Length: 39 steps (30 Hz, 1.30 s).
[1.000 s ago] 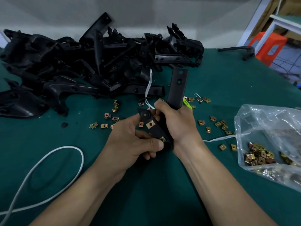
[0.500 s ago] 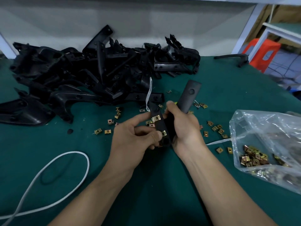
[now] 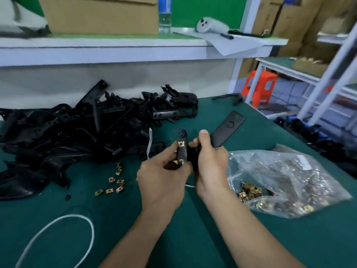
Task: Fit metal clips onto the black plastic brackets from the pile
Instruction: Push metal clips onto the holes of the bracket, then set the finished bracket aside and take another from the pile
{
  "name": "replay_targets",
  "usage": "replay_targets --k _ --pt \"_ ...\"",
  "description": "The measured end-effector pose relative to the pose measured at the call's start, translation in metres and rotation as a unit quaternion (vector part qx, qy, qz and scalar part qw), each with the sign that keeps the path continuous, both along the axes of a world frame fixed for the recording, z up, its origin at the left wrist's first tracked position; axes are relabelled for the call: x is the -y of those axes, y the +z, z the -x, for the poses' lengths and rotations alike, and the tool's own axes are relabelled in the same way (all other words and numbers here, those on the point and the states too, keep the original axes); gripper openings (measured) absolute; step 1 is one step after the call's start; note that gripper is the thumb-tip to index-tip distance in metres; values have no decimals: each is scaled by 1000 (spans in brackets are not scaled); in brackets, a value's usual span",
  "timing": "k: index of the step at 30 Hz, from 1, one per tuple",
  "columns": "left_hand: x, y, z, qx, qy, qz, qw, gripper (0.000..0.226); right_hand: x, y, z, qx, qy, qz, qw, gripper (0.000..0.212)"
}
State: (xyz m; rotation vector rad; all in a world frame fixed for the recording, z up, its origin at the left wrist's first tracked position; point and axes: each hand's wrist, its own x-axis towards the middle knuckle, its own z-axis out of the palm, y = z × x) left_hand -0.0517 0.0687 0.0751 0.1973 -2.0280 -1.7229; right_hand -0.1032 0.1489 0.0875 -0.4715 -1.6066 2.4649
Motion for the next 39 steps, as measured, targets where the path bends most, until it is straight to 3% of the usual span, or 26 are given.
replay_targets --k 3,5,7,11,17,21,25,27,30,33,39 --pt "-30 18 15 19 -51 -23 998 58 -48 17 -7 13 43 -27 999 22" --pt "-55 24 27 53 -95 -125 986 40 -86 21 -16 25 67 -24 997 8" --pt "-85 23 40 117 -163 -217 955 30 -127 19 -27 30 80 1 996 12" --pt "-162 18 51 185 -266 -191 927 23 -205 8 -52 46 39 48 997 22" --pt "-270 14 57 272 -370 -134 878 3 -290 -17 -72 97 -104 104 984 14" --pt "-334 24 100 304 -396 -74 863 20 -350 -5 -33 152 -137 111 973 16" --pt "-371 62 146 372 -471 -172 781 63 -420 16 26 138 -237 94 957 22" --pt "-368 61 158 368 -457 -106 803 76 -429 2 40 196 -250 9 948 29" --pt "-337 46 164 284 -413 -3 865 62 -398 -20 51 215 -209 -158 941 13" --pt "-287 38 166 171 -333 0 927 21 -352 -16 64 152 -193 -240 939 21" --pt "-201 47 142 80 -244 7 966 22 -242 20 90 53 -78 -333 938 22"
